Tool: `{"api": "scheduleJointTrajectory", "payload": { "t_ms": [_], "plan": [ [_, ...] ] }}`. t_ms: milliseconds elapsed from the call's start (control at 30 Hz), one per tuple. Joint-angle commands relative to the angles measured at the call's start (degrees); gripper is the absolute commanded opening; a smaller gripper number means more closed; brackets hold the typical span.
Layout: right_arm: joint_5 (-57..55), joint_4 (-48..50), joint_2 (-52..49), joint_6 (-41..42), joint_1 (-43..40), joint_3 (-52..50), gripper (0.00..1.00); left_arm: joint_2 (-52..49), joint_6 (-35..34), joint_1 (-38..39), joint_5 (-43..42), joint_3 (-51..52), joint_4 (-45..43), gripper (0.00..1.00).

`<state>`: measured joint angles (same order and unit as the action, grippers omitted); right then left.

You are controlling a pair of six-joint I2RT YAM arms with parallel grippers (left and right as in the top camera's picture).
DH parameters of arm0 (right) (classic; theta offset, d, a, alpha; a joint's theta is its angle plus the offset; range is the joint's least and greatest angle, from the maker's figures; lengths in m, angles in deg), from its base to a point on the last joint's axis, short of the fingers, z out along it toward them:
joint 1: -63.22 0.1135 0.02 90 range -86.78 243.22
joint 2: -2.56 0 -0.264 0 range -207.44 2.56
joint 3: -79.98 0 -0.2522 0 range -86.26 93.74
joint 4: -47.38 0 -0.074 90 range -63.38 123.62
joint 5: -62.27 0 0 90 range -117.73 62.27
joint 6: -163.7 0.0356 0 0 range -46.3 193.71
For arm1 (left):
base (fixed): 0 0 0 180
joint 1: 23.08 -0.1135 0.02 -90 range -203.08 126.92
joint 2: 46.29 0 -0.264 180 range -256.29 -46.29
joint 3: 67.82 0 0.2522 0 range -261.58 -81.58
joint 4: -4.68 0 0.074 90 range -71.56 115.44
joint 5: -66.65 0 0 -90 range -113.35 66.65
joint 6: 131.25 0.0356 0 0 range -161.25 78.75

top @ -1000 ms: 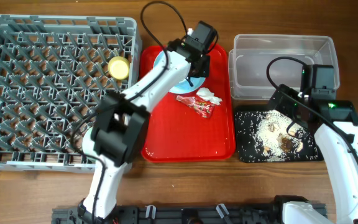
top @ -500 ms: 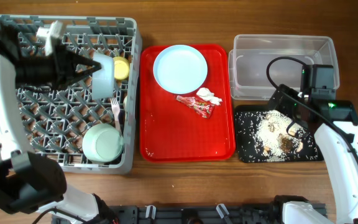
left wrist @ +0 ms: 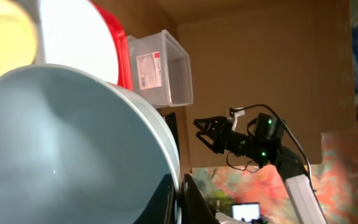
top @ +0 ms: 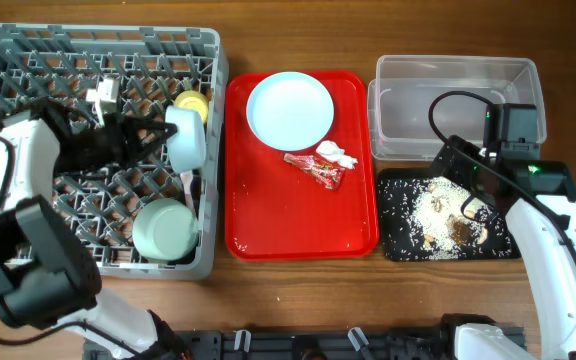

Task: Sort waste into correct bins and load items into the dishwasher rack
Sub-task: 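Carry the light-blue plate into the dish rack and release it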

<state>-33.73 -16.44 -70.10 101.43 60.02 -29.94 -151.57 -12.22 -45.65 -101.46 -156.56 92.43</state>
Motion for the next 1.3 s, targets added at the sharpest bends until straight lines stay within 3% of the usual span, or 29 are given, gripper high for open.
{"api": "scheduleJointTrajectory", "payload": {
  "t_ms": [0, 133, 200, 300, 367, 433, 467, 733, 800, 933, 1033, 1067, 1200, 1233, 1267],
  "plan": [
    [0.09, 0.13, -0.31, -0.59, -0.04, 0.57, 1.00, -2.95, -1.22, -0.22, -1.09, 1.33, -0.33, 0.04],
    [0.09, 0.11, -0.31, -0.59, -0.04, 0.57, 1.00, -4.26, -1.25, -0.24, -0.37, 1.86, -1.05, 0.04],
    [0.11, 0.13, -0.31, -0.59, -0.04, 0.57, 1.00, -4.26, -4.15, -0.76, 3.21, 1.86, -2.62, 0.13],
    [0.11, 0.13, -0.31, -0.59, -0.04, 0.57, 0.99, -4.24, -12.00, -4.02, 8.83, 1.84, -5.68, 0.46],
    [0.11, 0.13, -0.31, -0.59, -0.04, 0.57, 1.00, -4.24, -11.98, -8.57, 8.81, 1.73, -6.16, 0.57],
    [0.11, 0.13, -0.31, -0.59, -0.04, 0.57, 1.00, -4.24, -11.98, -12.76, 8.81, 1.73, -6.08, 0.61],
    [0.11, 0.11, -0.31, -0.61, -0.04, 0.57, 1.00, -4.24, -11.98, -14.45, 8.81, 1.73, -5.88, 1.00],
    [0.09, 0.13, -0.31, -0.59, -0.04, 0.57, 1.00, -4.24, -12.02, -13.64, 10.27, 1.66, -6.51, 1.00],
    [0.11, 0.11, -0.31, -0.61, -0.04, 0.57, 1.00, -3.30, -14.69, -13.64, 10.27, 0.79, -6.29, 0.99],
    [0.11, 0.11, -0.31, -0.61, -0.04, 0.57, 1.00, 5.60, -16.11, -12.79, 10.82, -3.41, -6.14, 0.99],
    [0.11, 0.13, -0.31, -0.59, -0.04, 0.57, 1.00, 13.92, -26.16, -8.46, 23.74, -4.17, -14.05, 1.00],
    [0.09, 0.13, -0.31, -0.59, -0.04, 0.57, 1.00, 17.29, -30.69, -2.75, 32.76, -4.17, -18.75, 1.00],
    [0.11, 0.13, -0.31, -0.59, -0.04, 0.57, 1.00, 16.74, -32.79, 5.88, 37.35, -4.02, -20.65, 1.00],
    [0.09, 0.13, -0.31, -0.59, -0.04, 0.57, 1.00, 16.20, -32.85, 7.50, 39.34, -3.93, -20.63, 0.97],
    [0.11, 0.13, -0.31, -0.59, -0.04, 0.57, 1.00, 15.19, -34.01, 9.64, 43.89, -3.82, -20.98, 0.87]
  ]
}}
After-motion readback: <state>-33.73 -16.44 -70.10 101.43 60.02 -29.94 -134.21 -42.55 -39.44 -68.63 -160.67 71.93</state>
